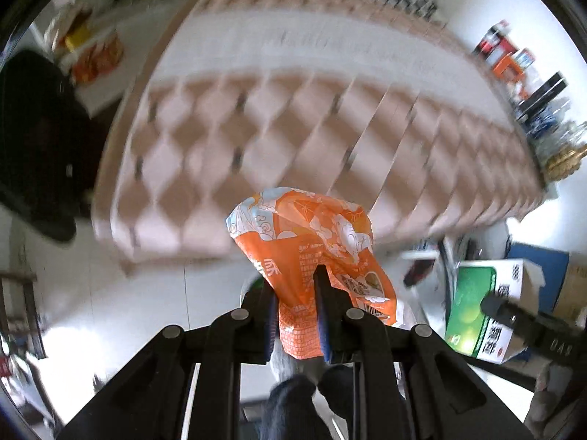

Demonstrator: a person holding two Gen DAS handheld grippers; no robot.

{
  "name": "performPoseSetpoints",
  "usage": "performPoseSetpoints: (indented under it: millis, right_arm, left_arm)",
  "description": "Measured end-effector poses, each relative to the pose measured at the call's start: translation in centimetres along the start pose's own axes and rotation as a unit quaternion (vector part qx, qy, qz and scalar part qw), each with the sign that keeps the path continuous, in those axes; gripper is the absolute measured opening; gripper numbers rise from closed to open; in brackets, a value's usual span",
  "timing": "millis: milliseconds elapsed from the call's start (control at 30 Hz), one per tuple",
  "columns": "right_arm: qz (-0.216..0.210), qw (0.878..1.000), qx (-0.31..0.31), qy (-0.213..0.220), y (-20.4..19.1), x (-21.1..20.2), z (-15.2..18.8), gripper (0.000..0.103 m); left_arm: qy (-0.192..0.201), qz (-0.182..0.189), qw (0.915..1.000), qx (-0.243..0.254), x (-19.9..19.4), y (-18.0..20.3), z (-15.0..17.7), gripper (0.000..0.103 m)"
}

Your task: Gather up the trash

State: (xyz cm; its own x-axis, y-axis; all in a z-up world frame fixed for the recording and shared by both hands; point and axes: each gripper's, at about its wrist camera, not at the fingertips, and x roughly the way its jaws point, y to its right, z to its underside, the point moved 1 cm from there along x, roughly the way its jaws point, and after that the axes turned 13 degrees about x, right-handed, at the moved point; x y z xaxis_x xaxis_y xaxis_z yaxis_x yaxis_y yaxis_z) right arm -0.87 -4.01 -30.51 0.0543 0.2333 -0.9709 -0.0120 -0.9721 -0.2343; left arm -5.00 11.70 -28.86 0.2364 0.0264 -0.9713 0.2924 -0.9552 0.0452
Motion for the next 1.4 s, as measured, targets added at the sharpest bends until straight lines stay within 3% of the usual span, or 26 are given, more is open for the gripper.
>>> performPoseSetpoints:
  millis: [200, 467, 567, 800, 867, 933, 967, 1000, 1067, 1133, 1233, 1400]
  right_arm:
    - [0.014, 0.996, 0.016, -0.082, 3.1, 12.1, 4.2, 0.076]
    - [0.014, 0.990, 0.043, -0.137, 7.8, 28.8, 6.1, 0.076]
    - [0.010, 0.988, 0.047, -0.149, 8.4, 33.6, 6.3, 0.076]
    - [0.005, 0.988, 0.052, -0.148, 8.9, 42.1, 6.7, 0.077]
    - [0.000, 0.988, 0.056, -0.146, 8.7, 43.5, 6.7, 0.077]
    - [-0.013, 0.987, 0.060, -0.147, 8.4, 45.0, 6.7, 0.081]
    - [-0.016, 0.987, 0.061, -0.146, 8.3, 45.3, 6.7, 0.082]
    - [-0.018, 0.987, 0.061, -0.147, 8.3, 45.8, 6.7, 0.085]
    - [-0.026, 0.987, 0.067, -0.145, 8.3, 45.9, 6.8, 0.100]
    - [-0.032, 0.989, 0.067, -0.132, 8.3, 44.9, 6.9, 0.103]
    - [-0.028, 0.990, 0.063, -0.121, 8.0, 43.0, 6.9, 0.103]
    - [0.034, 0.997, 0.001, -0.075, 6.6, 36.7, 7.3, 0.103]
  left_arm:
    - [-0.080, 0.017, 0.9951, -0.055, 9.4, -1.6, 6.3, 0.016]
    - [-0.146, 0.008, 0.9838, -0.104, 24.4, -2.8, 12.3, 0.018]
    - [-0.161, 0.025, 0.9774, -0.135, 29.6, -3.3, 13.6, 0.018]
    - [-0.168, 0.052, 0.9733, -0.147, 37.7, -4.7, 15.3, 0.019]
    - [-0.171, 0.056, 0.9725, -0.148, 38.4, -5.5, 15.5, 0.020]
    - [-0.172, 0.063, 0.9717, -0.150, 38.9, -5.9, 15.6, 0.027]
    - [-0.171, 0.062, 0.9722, -0.148, 38.8, -6.4, 15.9, 0.046]
    - [-0.166, 0.061, 0.9732, -0.146, 38.7, -6.5, 15.9, 0.074]
    - [-0.159, 0.059, 0.9741, -0.149, 38.0, -7.3, 16.4, 0.089]
    - [-0.159, 0.057, 0.9741, -0.151, 37.4, -7.7, 16.6, 0.090]
    - [-0.157, 0.031, 0.9773, -0.139, 35.2, -7.8, 16.8, 0.099]
    - [-0.143, -0.028, 0.9839, -0.103, 29.4, -6.8, 16.9, 0.099]
